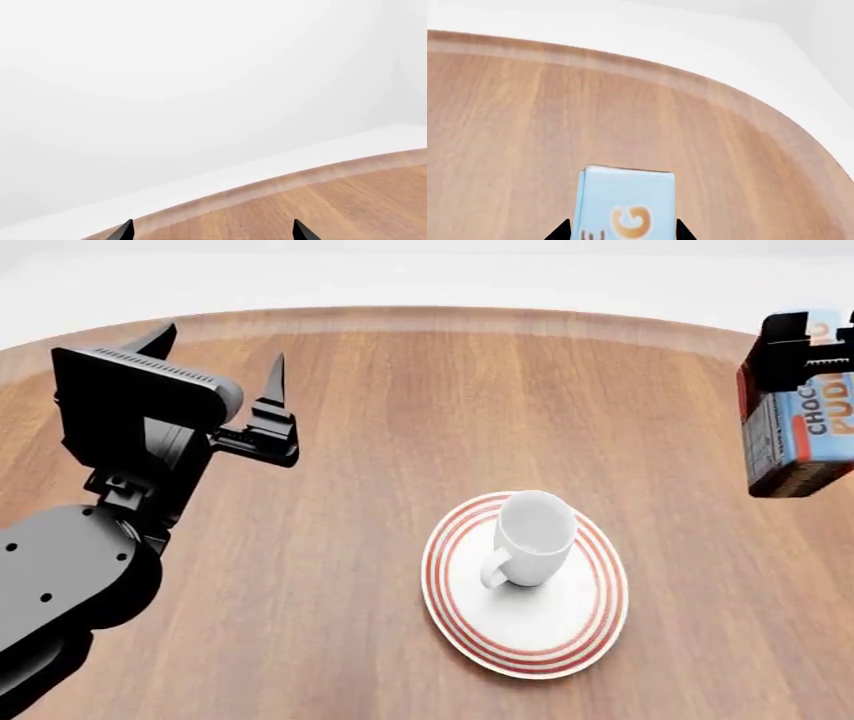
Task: Pick up the white mug and put it on the plate, and put the chocolate pudding to the right of the plate.
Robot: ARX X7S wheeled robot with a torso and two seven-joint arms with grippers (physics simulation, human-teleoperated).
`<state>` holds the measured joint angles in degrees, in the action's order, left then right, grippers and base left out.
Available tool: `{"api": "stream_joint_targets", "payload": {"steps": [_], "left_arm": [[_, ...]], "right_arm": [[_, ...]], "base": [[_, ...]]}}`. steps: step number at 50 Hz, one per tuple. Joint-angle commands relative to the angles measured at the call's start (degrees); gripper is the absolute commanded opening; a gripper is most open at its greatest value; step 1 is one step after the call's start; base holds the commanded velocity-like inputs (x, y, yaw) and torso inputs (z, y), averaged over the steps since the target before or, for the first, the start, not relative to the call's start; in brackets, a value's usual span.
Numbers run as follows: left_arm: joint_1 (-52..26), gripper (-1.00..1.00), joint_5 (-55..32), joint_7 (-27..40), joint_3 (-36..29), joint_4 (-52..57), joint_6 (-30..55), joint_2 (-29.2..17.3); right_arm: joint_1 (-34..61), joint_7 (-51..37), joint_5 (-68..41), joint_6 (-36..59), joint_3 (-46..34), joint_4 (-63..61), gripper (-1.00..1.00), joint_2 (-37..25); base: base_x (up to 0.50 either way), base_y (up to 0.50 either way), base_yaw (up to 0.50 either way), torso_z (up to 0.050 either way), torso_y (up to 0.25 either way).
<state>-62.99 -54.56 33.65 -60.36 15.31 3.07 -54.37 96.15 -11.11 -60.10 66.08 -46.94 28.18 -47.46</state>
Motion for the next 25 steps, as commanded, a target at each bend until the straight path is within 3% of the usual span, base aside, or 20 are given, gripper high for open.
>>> {"api": "stream_joint_targets", "payload": {"steps": [1,11,25], "left_arm": [[0.3,1.0,0.0,-0.1,0.2,-0.4,-0.3,0.2],[0.5,1.0,0.1,-0.1,0.2,-0.5,-0.3,0.4],[0.7,1.0,0.2,-0.3,0.2,-0.9,-0.2,0.6]], "right_arm": [[2.3,8.6,8.0,0.0,-8.1,7.4,-1.0,2.3],[-2.3,9.7,8.5,-0.3,-10.3,7.4,-1.0,1.2],[-6.4,8.7,5.5,-2.5,-7.0,9.7,-1.0,1.1]], "base": [[0.0,0.0,0.0,0.0,0.0],[0.0,0.0,0.0,0.0,0.0],[0.0,0.0,0.0,0.0,0.0]]}}
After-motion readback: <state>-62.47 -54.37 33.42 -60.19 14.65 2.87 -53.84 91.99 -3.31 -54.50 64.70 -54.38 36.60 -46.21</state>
